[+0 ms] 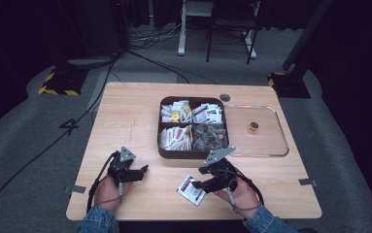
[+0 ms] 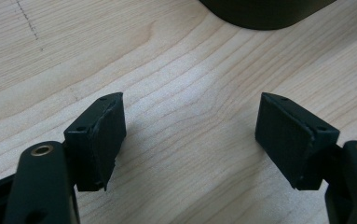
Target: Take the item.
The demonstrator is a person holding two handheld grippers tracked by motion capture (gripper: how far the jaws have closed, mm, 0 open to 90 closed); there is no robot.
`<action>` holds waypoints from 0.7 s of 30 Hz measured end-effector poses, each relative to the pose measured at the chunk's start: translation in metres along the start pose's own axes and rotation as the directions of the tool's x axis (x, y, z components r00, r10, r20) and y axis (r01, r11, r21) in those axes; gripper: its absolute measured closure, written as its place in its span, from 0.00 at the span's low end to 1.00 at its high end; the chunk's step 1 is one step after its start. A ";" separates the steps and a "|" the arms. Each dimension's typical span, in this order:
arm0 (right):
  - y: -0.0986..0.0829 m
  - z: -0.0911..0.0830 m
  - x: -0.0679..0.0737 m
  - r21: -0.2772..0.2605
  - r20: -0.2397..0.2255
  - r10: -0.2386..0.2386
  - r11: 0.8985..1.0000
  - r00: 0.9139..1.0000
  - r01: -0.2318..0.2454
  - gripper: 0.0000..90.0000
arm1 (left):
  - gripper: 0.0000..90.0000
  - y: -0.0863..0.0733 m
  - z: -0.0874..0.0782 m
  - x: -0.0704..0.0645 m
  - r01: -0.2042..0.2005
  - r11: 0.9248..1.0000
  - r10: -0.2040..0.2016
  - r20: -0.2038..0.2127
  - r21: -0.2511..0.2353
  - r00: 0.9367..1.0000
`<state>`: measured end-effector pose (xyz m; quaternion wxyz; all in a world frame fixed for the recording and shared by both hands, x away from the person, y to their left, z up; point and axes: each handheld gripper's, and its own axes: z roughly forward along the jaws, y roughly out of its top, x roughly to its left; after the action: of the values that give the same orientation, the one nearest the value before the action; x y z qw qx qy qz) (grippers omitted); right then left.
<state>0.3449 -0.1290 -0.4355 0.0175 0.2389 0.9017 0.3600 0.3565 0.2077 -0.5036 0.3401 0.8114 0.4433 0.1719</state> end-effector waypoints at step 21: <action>-0.031 -0.088 -0.047 -0.205 0.192 0.039 0.979 0.981 0.002 0.42 | 0.28 -0.003 -0.003 -0.001 0.003 1.000 -0.003 0.002 0.000 1.000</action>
<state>0.3554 -0.2256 -0.3967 0.1267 0.2783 0.8515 0.4259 0.3521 0.2089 -0.5039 0.3410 0.8108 0.4441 0.1707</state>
